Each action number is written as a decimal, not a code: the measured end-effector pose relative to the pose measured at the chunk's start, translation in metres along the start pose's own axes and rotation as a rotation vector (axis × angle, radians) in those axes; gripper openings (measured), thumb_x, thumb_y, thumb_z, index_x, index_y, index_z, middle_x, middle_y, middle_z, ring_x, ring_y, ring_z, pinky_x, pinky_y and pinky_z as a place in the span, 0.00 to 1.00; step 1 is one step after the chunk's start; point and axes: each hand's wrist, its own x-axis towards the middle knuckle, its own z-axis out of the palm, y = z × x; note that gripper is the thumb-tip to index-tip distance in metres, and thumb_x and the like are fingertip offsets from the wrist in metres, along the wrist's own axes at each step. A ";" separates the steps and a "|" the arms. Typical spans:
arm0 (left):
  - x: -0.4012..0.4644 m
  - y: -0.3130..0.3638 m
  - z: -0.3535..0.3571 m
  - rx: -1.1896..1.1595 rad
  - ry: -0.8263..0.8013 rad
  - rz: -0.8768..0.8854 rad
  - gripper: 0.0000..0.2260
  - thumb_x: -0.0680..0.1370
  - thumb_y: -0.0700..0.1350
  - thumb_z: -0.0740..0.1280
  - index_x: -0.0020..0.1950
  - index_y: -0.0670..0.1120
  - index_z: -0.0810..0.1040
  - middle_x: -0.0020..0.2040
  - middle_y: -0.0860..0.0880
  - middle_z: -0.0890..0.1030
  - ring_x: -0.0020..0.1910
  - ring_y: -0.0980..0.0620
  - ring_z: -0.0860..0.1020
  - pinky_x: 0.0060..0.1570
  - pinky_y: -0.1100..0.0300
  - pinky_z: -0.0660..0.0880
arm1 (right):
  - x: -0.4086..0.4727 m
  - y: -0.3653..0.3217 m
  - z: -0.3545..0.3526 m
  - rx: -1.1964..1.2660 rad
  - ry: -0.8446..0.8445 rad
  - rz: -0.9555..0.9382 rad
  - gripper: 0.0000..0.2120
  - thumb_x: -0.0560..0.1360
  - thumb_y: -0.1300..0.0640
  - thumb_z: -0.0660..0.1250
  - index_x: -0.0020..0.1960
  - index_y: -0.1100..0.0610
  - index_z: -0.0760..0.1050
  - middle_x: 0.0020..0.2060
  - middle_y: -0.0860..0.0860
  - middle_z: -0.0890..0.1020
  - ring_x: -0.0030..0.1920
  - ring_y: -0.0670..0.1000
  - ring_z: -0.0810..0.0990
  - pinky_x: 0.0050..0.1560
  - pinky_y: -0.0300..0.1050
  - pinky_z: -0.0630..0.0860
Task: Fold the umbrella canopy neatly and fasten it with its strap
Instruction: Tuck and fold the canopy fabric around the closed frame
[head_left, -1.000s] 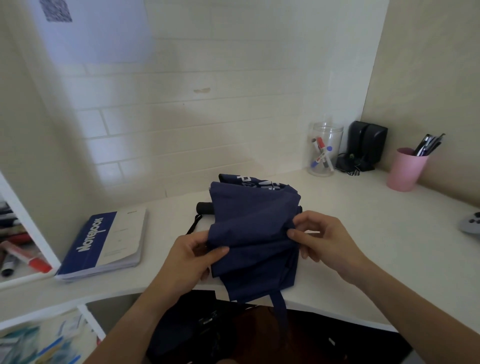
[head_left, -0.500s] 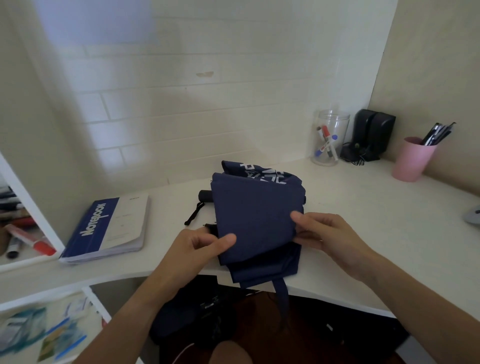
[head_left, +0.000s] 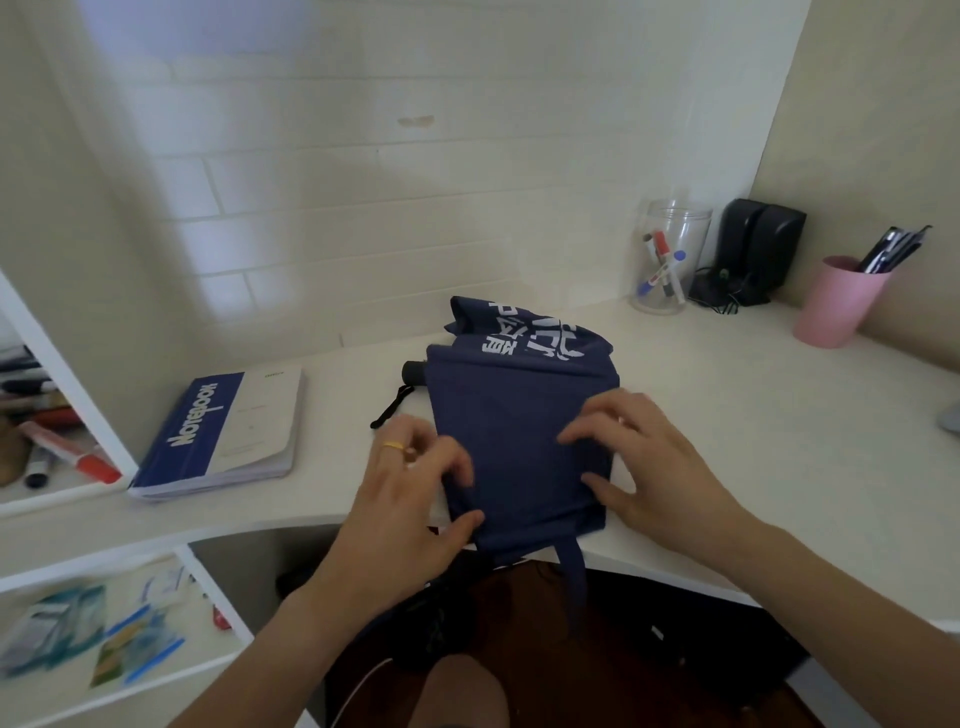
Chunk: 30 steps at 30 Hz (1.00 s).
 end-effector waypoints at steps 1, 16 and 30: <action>0.000 0.001 -0.001 -0.013 -0.063 0.108 0.14 0.72 0.46 0.75 0.53 0.56 0.76 0.61 0.54 0.68 0.61 0.56 0.70 0.62 0.58 0.74 | -0.001 -0.002 0.001 -0.028 -0.032 -0.118 0.17 0.69 0.65 0.73 0.55 0.49 0.80 0.56 0.46 0.76 0.56 0.48 0.74 0.56 0.37 0.72; -0.005 0.005 0.020 0.204 -0.102 0.313 0.12 0.76 0.52 0.69 0.57 0.51 0.82 0.54 0.53 0.83 0.49 0.55 0.80 0.45 0.60 0.80 | -0.028 -0.016 -0.011 -0.018 -0.438 -0.107 0.31 0.67 0.40 0.69 0.69 0.43 0.70 0.64 0.41 0.72 0.63 0.44 0.72 0.63 0.39 0.72; -0.001 0.000 0.020 0.024 -0.038 0.050 0.11 0.75 0.43 0.74 0.54 0.55 0.80 0.45 0.59 0.83 0.40 0.62 0.76 0.43 0.75 0.67 | -0.028 -0.030 0.026 -0.111 -0.112 -0.055 0.14 0.74 0.43 0.67 0.58 0.46 0.76 0.50 0.41 0.79 0.49 0.44 0.76 0.49 0.39 0.76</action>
